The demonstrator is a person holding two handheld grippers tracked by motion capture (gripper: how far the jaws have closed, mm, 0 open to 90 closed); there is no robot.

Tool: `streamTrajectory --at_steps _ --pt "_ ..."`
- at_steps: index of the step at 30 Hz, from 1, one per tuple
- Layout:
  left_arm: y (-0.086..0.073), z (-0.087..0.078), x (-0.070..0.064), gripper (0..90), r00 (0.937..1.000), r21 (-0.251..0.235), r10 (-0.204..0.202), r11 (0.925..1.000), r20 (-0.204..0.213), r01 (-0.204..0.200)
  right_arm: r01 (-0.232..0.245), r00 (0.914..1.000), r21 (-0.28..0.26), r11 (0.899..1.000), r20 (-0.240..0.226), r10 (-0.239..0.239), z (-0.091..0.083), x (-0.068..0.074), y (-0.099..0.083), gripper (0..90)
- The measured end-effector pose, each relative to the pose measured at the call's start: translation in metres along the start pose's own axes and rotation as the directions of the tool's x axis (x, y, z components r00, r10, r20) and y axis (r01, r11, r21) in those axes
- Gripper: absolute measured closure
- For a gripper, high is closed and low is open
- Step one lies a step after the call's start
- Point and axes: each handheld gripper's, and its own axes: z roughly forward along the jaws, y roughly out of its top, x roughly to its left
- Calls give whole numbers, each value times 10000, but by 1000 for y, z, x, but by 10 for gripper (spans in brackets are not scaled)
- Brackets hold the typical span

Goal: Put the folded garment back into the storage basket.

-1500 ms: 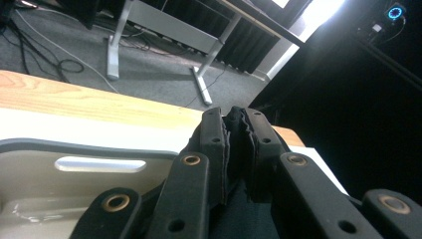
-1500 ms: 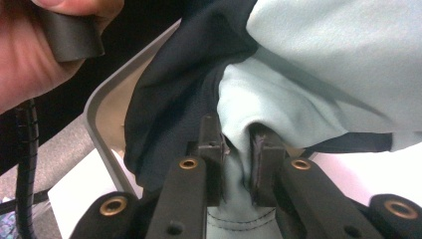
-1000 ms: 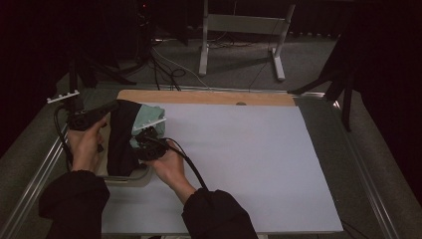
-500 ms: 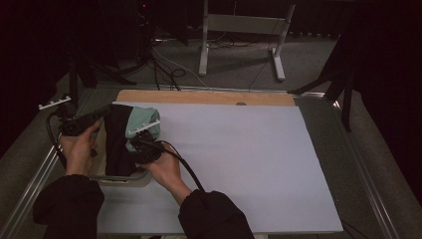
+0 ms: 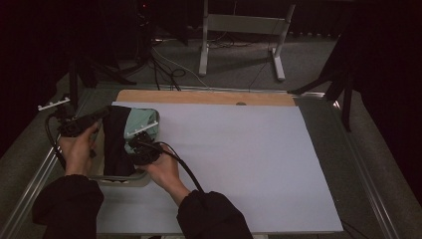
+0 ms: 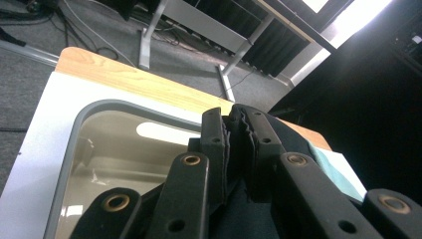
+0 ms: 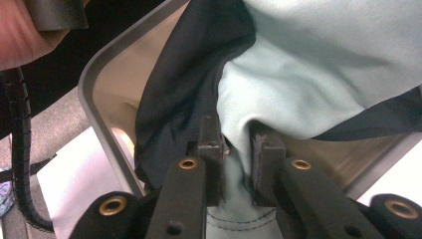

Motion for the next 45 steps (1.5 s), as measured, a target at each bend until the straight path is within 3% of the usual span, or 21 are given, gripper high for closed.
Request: streamTrajectory --at_steps 23,34,35,36,37,38,39,45 --pt "-9 4 6 818 9974 366 190 9992 -698 -164 -99 9997 414 9991 209 91 15 -1 -5 790" --pt "-12 15 0 810 9964 602 392 9976 -750 -348 -46 9994 508 9987 358 28 18 -1 -8 779" --pt "-12 15 0 785 9962 579 336 9979 -807 -290 232 9985 466 9986 488 -255 18 1 -8 754" --pt "-12 16 1 709 9972 535 133 9985 -737 -93 477 9964 437 9979 683 -506 18 3 -9 660" --pt "-13 17 2 614 9972 556 3 9984 -743 39 553 9967 350 9979 577 -573 18 4 -9 551" --pt "-13 18 3 551 9971 570 -22 9984 -761 66 541 9973 293 9981 488 -555 17 5 -8 491" --pt "-14 18 3 529 9975 548 -97 9984 -696 135 610 9956 272 9978 693 -627 17 5 -8 398" --pt "-14 19 -2 368 9974 453 227 9988 -688 -196 946 9916 177 9954 873 -958 9 3 -7 225"
